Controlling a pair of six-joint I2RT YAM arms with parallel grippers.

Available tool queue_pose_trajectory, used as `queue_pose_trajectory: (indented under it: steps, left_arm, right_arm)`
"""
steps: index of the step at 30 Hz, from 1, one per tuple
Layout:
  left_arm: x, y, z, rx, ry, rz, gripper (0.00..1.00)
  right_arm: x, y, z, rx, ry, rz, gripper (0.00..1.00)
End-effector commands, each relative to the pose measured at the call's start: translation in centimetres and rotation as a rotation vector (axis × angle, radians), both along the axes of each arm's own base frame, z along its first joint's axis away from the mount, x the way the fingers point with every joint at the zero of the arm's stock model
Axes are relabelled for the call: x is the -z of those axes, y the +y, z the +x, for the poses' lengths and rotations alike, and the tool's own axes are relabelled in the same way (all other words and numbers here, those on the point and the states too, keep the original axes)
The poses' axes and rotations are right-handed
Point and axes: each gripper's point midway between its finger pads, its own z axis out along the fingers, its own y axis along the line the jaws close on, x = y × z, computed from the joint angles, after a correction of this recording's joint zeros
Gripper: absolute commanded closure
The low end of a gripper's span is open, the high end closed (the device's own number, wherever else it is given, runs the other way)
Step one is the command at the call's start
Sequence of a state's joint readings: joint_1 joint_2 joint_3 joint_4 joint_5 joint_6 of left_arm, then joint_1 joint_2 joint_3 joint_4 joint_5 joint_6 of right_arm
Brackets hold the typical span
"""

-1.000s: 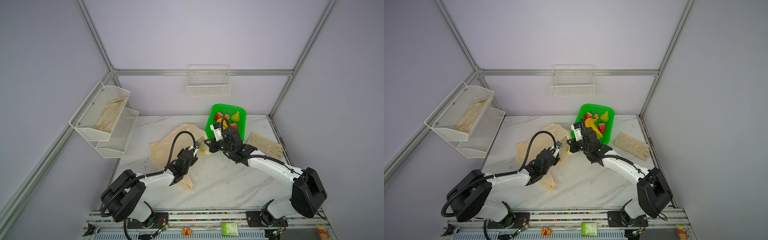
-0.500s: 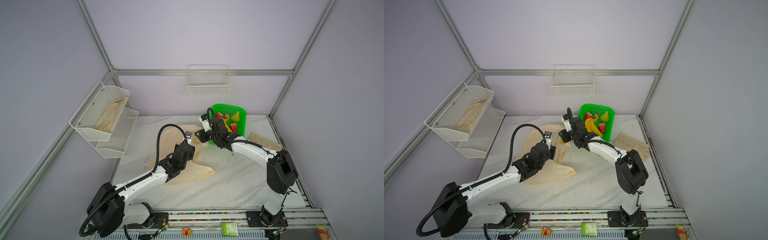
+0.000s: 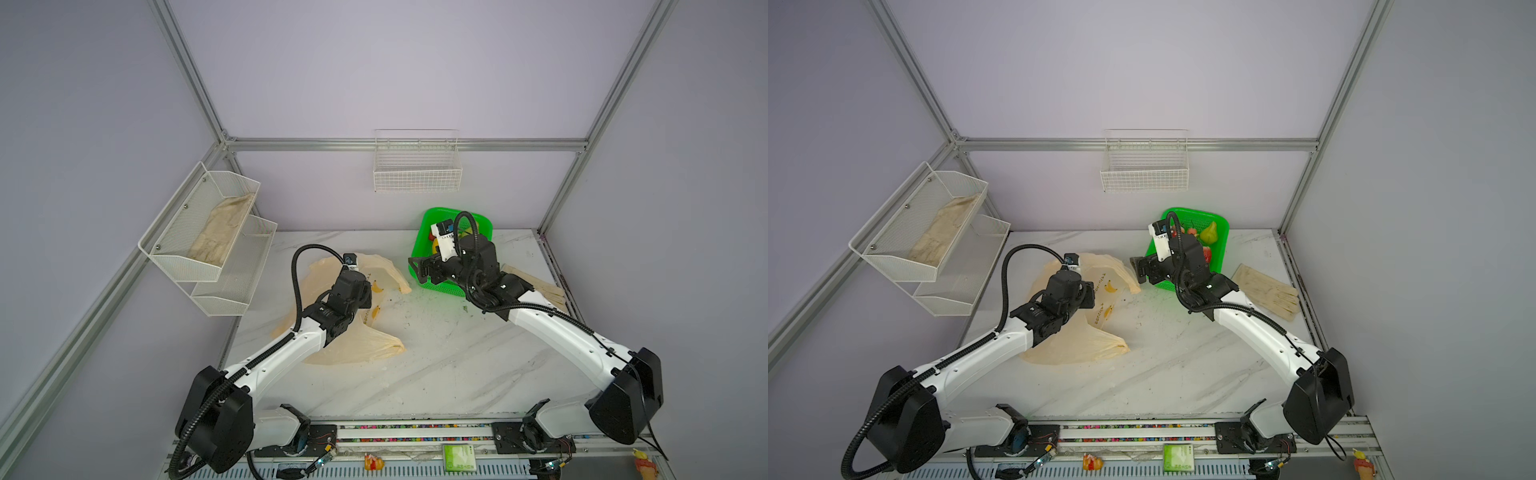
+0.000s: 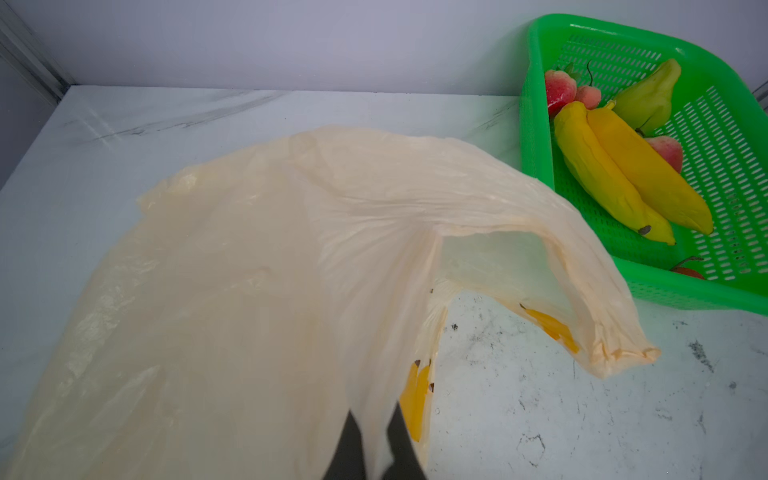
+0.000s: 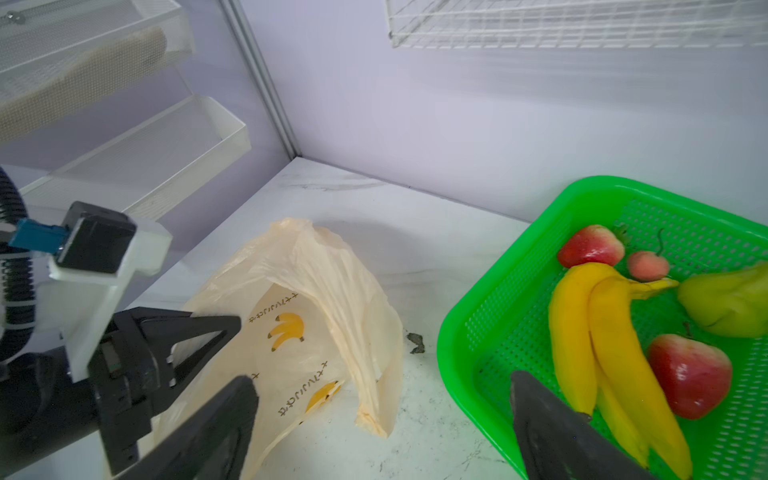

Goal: Place the fake fruits into the plastic bag and tie a complex knot
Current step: 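Lift the bag open with the left gripper while the right gripper moves to the basket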

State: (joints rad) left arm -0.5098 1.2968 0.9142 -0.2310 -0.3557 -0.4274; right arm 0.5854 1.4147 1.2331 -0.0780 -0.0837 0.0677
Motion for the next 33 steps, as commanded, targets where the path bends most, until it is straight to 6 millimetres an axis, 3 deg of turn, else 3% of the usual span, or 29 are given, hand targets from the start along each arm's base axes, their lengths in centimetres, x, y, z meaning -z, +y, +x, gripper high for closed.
queue_pose_trajectory:
  steps: [1,4,8,13,15,20,24,28,30,33]
  left_arm:
    - [-5.1,-0.2,1.2,-0.026,-0.049,-0.192,1.00]
    - [-5.2,0.7,1.5,-0.029,-0.011,-0.292,1.00]
    - [-5.5,0.8,1.9,0.007,0.026,-0.311,1.00]
    - [-5.4,0.2,2.3,0.067,0.040,-0.255,1.00]
    - [-5.8,0.1,2.5,0.086,0.026,-0.235,1.00]
    - [-6.3,-0.7,2.3,0.167,-0.013,-0.210,1.00]
    - [-5.8,-0.8,2.1,0.198,-0.015,-0.182,1.00]
    - [-6.1,-1.3,1.8,0.228,-0.013,-0.197,1.00]
    - [-6.2,-1.5,1.7,0.234,-0.005,-0.216,1.00]
    - [-6.6,-1.5,1.5,0.240,0.004,-0.232,1.00]
  right_arm:
    - [4.5,-5.3,3.9,0.161,0.091,0.011,0.03]
    - [7.2,-6.9,6.9,0.235,0.150,0.051,0.03]
    - [11.2,-4.8,9.4,0.192,0.252,0.066,0.07]
    - [15.6,-2.7,9.9,0.134,0.396,0.102,0.08]
    - [17.0,-3.7,10.0,0.169,0.439,0.101,0.07]
    - [19.2,-9.3,8.5,0.253,0.549,0.158,0.07]
    - [19.1,-13.0,6.9,0.341,0.549,0.132,0.07]
    - [17.5,-16.3,7.6,0.439,0.490,0.072,0.08]
    - [15.5,-15.7,8.5,0.394,0.425,0.047,0.10]
    - [12.0,-12.9,9.3,0.300,0.289,0.002,0.11]
